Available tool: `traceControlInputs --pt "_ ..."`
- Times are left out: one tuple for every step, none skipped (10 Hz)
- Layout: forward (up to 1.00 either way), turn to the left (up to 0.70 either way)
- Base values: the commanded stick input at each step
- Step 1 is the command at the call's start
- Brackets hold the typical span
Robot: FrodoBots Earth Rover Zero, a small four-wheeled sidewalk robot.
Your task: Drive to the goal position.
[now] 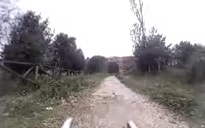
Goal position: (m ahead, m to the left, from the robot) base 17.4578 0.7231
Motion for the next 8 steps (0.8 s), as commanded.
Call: traceControlInputs --pt "0.7 0.0" --pt "0.7 0.0" --pt "0.7 0.0" --pt "0.7 0.0" --pt "0.7 0.0" --pt "0.7 -0.31" --pt "0.7 -0.34" --pt "0.7 -0.19"
